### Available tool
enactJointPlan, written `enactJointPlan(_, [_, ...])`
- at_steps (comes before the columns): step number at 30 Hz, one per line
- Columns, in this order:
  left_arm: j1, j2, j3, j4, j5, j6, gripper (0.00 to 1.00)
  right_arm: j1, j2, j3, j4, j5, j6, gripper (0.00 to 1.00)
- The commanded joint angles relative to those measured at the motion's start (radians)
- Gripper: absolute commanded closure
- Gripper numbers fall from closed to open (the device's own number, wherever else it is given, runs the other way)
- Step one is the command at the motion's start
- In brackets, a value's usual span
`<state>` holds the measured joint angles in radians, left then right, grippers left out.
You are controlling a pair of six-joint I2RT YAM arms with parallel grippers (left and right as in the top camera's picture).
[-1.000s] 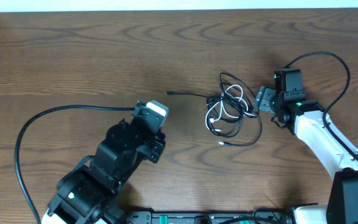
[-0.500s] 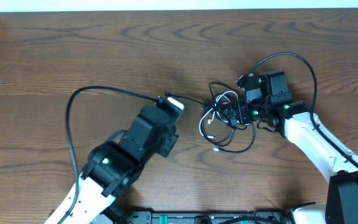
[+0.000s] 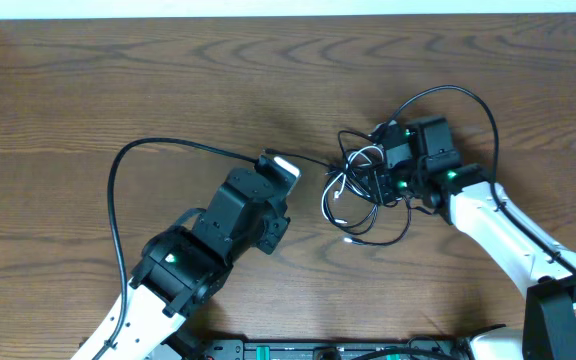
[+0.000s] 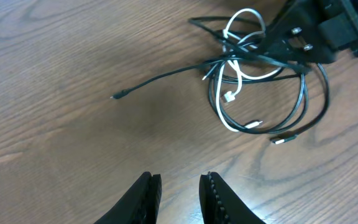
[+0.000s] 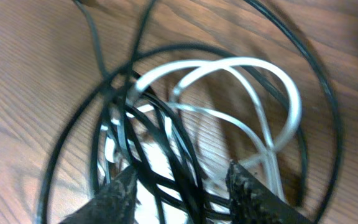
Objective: Untangle cables
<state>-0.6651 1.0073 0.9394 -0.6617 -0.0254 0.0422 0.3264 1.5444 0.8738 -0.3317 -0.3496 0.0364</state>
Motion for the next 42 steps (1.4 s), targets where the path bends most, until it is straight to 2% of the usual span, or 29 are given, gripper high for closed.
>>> enactJointPlan(1, [-0.002,-0.018,0.014,0.000,0.044,0.005,0.74,0.052,0.014,-0.004,0.021,0.045,0.054,0.66])
enactJointPlan(3, [-0.002,-0.018,0.014,0.000,0.044,0.005,0.74,0.076,0.018,-0.004,0.035,0.061,0.077,0.75])
enactJointPlan(6, [-0.002,-0.018,0.014,0.000,0.044,0.005,0.74,0.110,0.023,-0.004,0.048,0.064,0.084,0.99])
enactJointPlan(16, [-0.002,-0.018,0.014,-0.002,0.044,0.005,0.74,0.145,-0.035,0.029,0.066,0.026,0.154,0.99])
enactJointPlan(25, [-0.002,-0.013,0.014,-0.011,0.045,0.005,0.72,0.145,-0.319,0.122,0.051,0.039,0.150,0.99])
enactJointPlan(28, [-0.002,-0.010,0.014,-0.010,0.073,0.005,0.67,0.145,-0.408,0.127,0.051,0.064,0.150,0.98])
enactJointPlan(31, [-0.002,0.006,0.014,-0.004,0.151,0.006,0.53,0.145,-0.492,0.127,0.051,0.077,0.150,0.98])
enactJointPlan(33, [-0.002,0.027,0.014,-0.003,0.172,0.006,0.52,0.145,-0.539,0.127,0.050,0.102,0.150,0.98])
enactJointPlan(36, [-0.002,0.069,0.014,-0.003,0.172,0.006,0.53,0.145,-0.607,0.127,0.011,0.248,0.150,0.98])
enactJointPlan(38, [-0.002,0.085,0.014,0.001,0.172,0.006,0.57,0.145,-0.626,0.127,-0.037,0.388,0.160,0.98])
enactJointPlan(42, [-0.002,0.095,0.014,0.025,0.172,0.006,0.62,0.144,-0.630,0.127,-0.229,0.815,0.379,0.98])
